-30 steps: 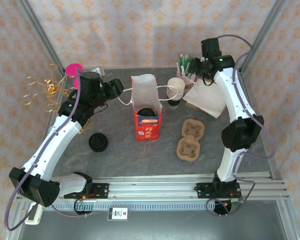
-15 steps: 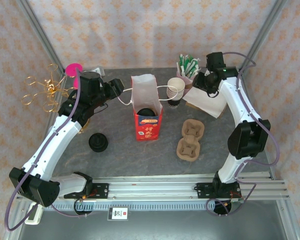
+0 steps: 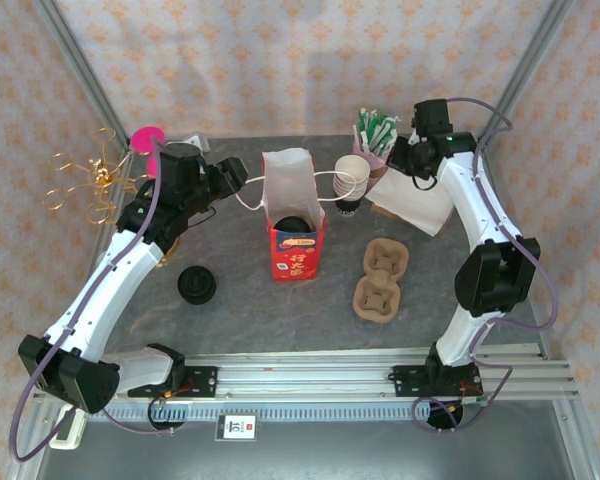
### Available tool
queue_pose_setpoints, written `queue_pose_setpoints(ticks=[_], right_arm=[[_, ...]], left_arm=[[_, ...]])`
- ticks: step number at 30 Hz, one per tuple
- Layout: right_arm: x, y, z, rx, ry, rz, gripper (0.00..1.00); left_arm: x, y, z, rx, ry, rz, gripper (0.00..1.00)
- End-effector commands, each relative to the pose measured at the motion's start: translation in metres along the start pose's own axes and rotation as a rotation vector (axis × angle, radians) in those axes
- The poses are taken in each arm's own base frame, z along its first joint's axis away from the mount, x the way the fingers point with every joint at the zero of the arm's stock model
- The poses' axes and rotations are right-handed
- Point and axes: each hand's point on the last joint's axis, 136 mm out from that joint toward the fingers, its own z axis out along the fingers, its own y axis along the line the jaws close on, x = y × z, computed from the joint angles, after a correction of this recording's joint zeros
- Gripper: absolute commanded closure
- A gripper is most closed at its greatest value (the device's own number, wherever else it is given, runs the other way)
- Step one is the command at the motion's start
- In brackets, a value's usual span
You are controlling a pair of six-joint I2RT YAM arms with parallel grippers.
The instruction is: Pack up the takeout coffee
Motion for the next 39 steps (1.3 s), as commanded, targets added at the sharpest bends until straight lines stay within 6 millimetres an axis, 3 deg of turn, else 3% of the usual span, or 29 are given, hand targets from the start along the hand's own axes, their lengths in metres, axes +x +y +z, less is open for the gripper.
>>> queue_pose_setpoints(ticks=[1, 10, 16, 22, 29, 33, 36, 39], right_arm=[[-0.026, 0.020, -0.043, -0.080, -0.118, -0.013, 1.00], [-0.032, 0.040, -0.106, -0.175, -0.208, -0.027, 1.00], [-0.035, 0.064, -0.175, -0.296, -0.310, -0.064, 1.00], [-0.020, 0.104, -0.229, -0.498, -0.331, -0.137, 1.00], [0.014, 0.186, -0.279, -0.777, -0.323, -0.309, 1.00], [0.040, 0.222, -0.282, -0.857, -0.263, -0.382, 1.00], [0.056, 0.229, -0.268, -0.854, -0.214, -0.400, 1.00], [0.069, 0.227, -0.239, -0.795, -0.153, -0.401, 1.00]], left_arm=[[-0.012, -0.004, -0.009, 0.009, -0.037, 0.013, 0.42], [-0.015, -0.008, -0.014, 0.021, -0.039, 0.024, 0.42], [-0.020, -0.015, -0.027, 0.053, -0.068, 0.072, 0.43], [-0.026, -0.009, -0.046, 0.032, -0.119, 0.092, 0.42], [-0.022, -0.003, -0.052, 0.029, -0.135, 0.074, 0.42], [-0.022, 0.000, -0.055, 0.020, -0.146, 0.066, 0.42], [-0.021, 0.004, -0.058, 0.009, -0.157, 0.060, 0.42], [-0.019, 0.006, -0.058, 0.005, -0.154, 0.058, 0.42]])
